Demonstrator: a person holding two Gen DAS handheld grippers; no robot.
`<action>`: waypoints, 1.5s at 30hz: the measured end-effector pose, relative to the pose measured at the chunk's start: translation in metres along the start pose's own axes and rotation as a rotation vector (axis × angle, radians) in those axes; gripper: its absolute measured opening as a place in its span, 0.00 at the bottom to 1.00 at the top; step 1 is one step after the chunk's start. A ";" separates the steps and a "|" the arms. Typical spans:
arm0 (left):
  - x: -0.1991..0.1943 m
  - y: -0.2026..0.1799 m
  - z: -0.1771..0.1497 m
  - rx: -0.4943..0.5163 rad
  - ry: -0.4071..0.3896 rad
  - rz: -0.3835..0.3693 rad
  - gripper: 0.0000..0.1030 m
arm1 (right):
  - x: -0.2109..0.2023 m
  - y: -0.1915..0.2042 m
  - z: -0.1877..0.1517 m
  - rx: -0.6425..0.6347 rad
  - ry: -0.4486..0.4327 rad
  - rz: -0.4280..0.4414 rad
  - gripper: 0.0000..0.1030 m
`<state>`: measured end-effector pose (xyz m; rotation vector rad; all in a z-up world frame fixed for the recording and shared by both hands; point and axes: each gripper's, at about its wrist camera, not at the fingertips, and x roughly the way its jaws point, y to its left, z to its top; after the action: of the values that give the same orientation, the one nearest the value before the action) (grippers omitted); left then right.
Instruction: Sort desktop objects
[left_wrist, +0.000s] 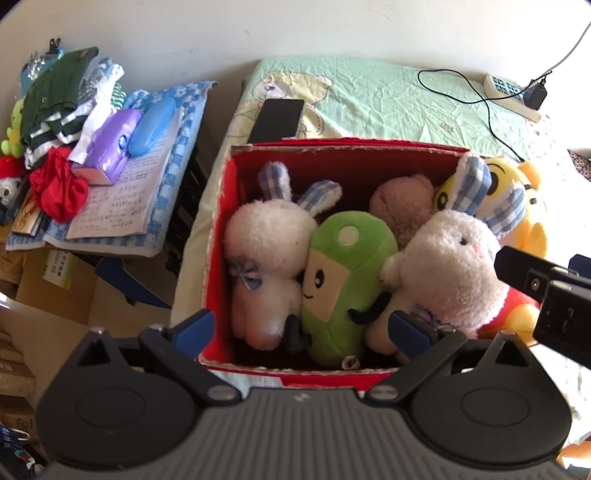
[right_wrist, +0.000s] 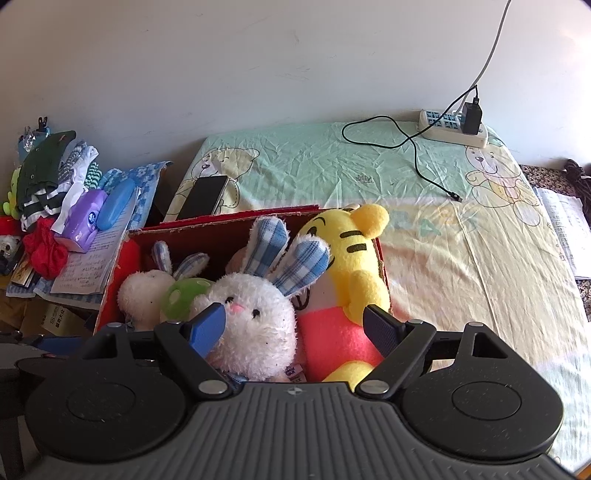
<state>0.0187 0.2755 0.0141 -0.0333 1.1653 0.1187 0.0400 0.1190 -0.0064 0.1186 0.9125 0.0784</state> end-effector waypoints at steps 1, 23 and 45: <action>-0.001 0.000 0.000 0.002 0.002 -0.004 0.97 | -0.001 0.000 0.000 -0.002 -0.003 -0.009 0.81; 0.009 -0.009 -0.014 0.046 -0.022 -0.029 0.97 | 0.008 -0.004 -0.015 0.038 0.041 -0.020 0.81; 0.023 0.002 -0.003 0.034 0.001 -0.028 0.97 | 0.015 0.006 -0.006 0.030 0.043 -0.010 0.81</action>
<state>0.0244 0.2792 -0.0085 -0.0192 1.1671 0.0740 0.0442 0.1275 -0.0207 0.1407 0.9573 0.0577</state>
